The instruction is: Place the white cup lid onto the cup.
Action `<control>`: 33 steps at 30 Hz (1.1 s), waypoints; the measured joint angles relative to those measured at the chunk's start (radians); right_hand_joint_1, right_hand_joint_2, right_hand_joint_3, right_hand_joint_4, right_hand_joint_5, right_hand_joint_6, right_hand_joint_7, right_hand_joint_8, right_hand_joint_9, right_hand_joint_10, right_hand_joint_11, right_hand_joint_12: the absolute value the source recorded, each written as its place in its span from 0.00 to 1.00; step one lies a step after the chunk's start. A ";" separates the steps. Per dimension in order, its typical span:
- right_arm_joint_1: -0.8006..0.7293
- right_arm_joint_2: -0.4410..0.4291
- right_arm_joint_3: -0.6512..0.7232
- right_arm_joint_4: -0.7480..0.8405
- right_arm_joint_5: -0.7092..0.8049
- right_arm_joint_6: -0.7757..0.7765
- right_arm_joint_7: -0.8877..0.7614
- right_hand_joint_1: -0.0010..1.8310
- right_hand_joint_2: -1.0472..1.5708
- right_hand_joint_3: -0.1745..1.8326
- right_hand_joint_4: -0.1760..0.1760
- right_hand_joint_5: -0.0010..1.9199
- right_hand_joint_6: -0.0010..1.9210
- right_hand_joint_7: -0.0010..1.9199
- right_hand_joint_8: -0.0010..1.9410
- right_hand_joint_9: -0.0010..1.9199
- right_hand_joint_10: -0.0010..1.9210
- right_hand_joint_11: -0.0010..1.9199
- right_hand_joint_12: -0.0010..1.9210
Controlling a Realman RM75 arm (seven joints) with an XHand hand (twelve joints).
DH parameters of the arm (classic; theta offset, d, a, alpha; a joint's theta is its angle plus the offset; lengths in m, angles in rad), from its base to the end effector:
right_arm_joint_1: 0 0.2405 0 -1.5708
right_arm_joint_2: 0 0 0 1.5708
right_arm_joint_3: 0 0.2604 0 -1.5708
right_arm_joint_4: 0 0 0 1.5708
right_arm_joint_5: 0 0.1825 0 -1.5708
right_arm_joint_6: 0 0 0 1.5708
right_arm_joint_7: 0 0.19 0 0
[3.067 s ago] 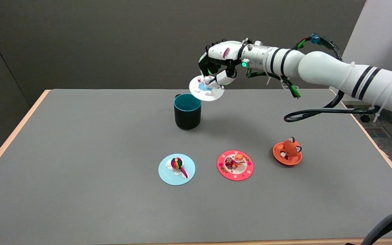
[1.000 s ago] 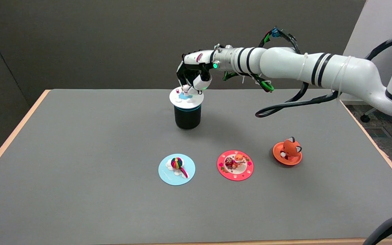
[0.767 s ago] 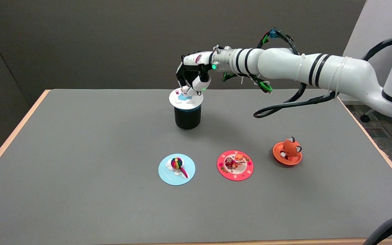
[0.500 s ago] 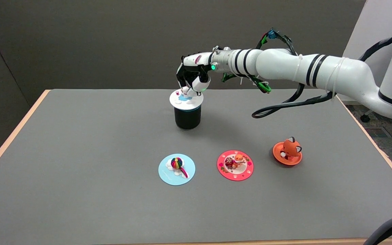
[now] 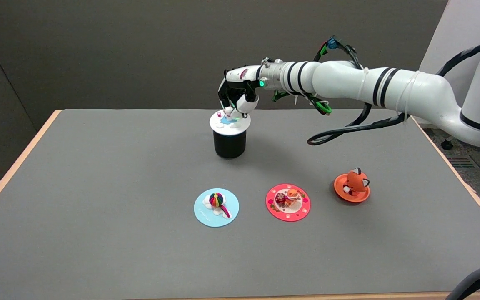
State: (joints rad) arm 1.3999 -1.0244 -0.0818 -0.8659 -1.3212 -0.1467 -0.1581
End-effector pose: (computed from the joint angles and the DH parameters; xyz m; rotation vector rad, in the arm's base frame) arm -0.1465 -0.5535 0.2556 1.8897 -0.3420 -0.2840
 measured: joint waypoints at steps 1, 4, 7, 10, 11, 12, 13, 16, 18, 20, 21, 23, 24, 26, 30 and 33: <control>-0.001 0.000 0.000 0.002 0.000 0.000 0.000 0.64 0.81 0.24 0.58 0.44 0.64 0.40 0.74 0.40 0.54 0.31 0.54; -0.002 -0.001 -0.001 0.007 0.000 -0.001 0.000 0.64 0.81 0.24 0.58 0.44 0.64 0.40 0.74 0.39 0.54 0.31 0.54; -0.002 -0.002 -0.001 0.012 0.000 -0.001 0.001 0.64 0.81 0.24 0.58 0.43 0.64 0.40 0.74 0.39 0.54 0.31 0.54; -0.003 -0.003 -0.001 0.018 0.000 -0.001 0.002 0.64 0.81 0.24 0.58 0.43 0.64 0.40 0.74 0.40 0.54 0.31 0.54; -0.004 -0.005 -0.001 0.020 0.000 -0.001 0.002 0.64 0.81 0.24 0.58 0.43 0.64 0.40 0.74 0.39 0.54 0.31 0.54; -0.004 -0.006 -0.001 0.022 0.001 -0.001 0.002 0.64 0.81 0.24 0.58 0.43 0.64 0.40 0.74 0.39 0.55 0.31 0.54; -0.005 -0.007 -0.001 0.025 0.001 -0.001 0.002 0.64 0.81 0.24 0.58 0.43 0.64 0.40 0.74 0.39 0.55 0.31 0.54; -0.005 -0.012 -0.001 0.031 0.001 -0.001 0.003 0.64 0.81 0.24 0.58 0.44 0.64 0.40 0.74 0.39 0.54 0.31 0.54; -0.006 -0.014 -0.001 0.035 0.001 -0.001 0.003 0.64 0.81 0.24 0.58 0.44 0.64 0.40 0.74 0.39 0.54 0.31 0.54; -0.006 -0.017 -0.002 0.038 0.001 -0.001 0.003 0.64 0.81 0.23 0.58 0.44 0.63 0.41 0.74 0.40 0.53 0.31 0.52; -0.006 -0.018 -0.002 0.039 0.001 -0.001 0.003 0.64 0.81 0.24 0.58 0.44 0.63 0.41 0.74 0.40 0.54 0.31 0.53; -0.006 -0.020 -0.002 0.041 0.001 -0.001 0.003 0.64 0.81 0.24 0.58 0.44 0.63 0.40 0.74 0.40 0.54 0.31 0.54; -0.006 -0.020 -0.002 0.042 0.001 -0.001 0.003 0.64 0.81 0.24 0.57 0.44 0.63 0.41 0.74 0.40 0.54 0.31 0.53; -0.007 -0.022 -0.002 0.044 0.001 -0.001 0.004 0.64 0.81 0.24 0.58 0.44 0.63 0.41 0.73 0.40 0.54 0.31 0.53; -0.008 -0.025 -0.002 0.047 0.001 -0.001 0.004 0.64 0.81 0.22 0.57 0.44 0.62 0.41 0.73 0.40 0.54 0.30 0.54; -0.009 -0.027 -0.002 0.048 0.001 -0.001 0.004 0.64 0.82 0.20 0.53 0.43 0.61 0.40 0.74 0.39 0.53 0.30 0.54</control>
State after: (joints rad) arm 1.3913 -1.0511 -0.0839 -0.8176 -1.3199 -0.1476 -0.1541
